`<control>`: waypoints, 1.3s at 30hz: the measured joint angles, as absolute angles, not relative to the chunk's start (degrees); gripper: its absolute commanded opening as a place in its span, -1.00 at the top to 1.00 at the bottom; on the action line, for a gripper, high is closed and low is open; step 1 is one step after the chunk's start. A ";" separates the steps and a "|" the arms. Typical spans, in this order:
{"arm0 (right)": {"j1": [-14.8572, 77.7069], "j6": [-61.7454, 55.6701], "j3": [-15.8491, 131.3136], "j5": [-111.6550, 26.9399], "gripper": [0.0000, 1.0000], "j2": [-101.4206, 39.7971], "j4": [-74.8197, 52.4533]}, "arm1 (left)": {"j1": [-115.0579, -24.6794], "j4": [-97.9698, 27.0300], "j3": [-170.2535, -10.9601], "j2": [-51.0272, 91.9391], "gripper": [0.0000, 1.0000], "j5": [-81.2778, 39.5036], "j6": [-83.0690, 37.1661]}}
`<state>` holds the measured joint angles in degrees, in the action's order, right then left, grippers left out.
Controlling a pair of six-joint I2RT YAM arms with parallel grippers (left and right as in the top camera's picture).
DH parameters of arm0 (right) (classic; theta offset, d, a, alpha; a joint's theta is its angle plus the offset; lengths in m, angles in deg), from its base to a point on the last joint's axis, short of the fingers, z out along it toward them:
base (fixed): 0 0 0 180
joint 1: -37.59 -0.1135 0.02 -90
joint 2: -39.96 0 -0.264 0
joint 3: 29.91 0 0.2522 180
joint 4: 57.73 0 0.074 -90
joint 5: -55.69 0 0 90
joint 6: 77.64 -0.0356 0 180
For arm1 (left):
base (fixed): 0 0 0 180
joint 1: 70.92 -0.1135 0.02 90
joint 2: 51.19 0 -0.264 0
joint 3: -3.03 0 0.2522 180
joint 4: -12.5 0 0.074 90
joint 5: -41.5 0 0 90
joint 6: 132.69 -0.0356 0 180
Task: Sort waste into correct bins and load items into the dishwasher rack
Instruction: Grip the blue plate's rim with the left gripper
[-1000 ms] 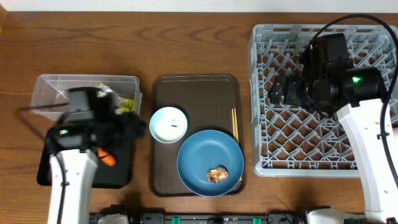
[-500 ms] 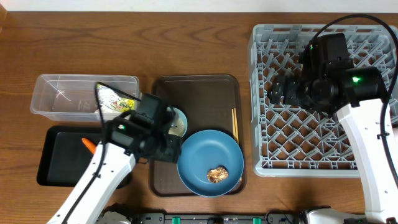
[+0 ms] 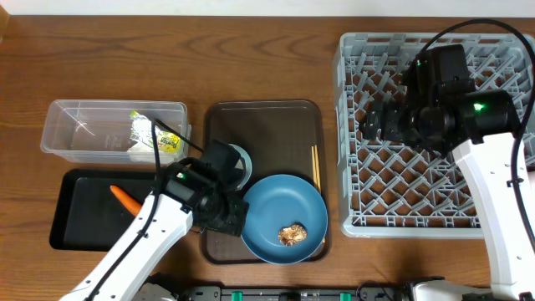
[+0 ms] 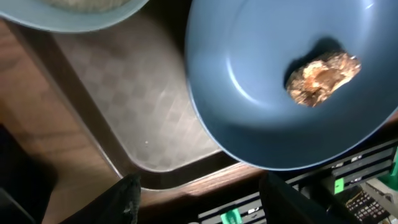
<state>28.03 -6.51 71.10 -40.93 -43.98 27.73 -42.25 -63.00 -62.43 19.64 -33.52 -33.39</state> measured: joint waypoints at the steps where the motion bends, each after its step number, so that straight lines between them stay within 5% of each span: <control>1: 28.03 -6.49 71.10 -40.93 -0.99 -43.98 27.73 | -42.25 -62.93 -62.39 19.64 -0.33 -33.56 -33.17; 10: 28.03 -6.51 71.10 -40.93 -0.99 -43.98 27.73 | -42.25 -62.30 -62.37 19.64 -0.46 -36.76 -28.97; 33: 28.03 -6.53 71.10 -40.95 -0.99 -43.98 27.36 | -36.31 -55.20 -55.99 26.89 -0.44 -35.12 -27.99; 39: 28.03 -6.53 71.10 -40.93 -0.98 -43.98 27.36 | -34.45 -50.10 -55.18 27.90 0.08 -34.85 -28.10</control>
<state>28.03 -6.53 71.10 -40.93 -43.98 27.36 -34.45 -50.10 -55.18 27.90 -34.85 -28.10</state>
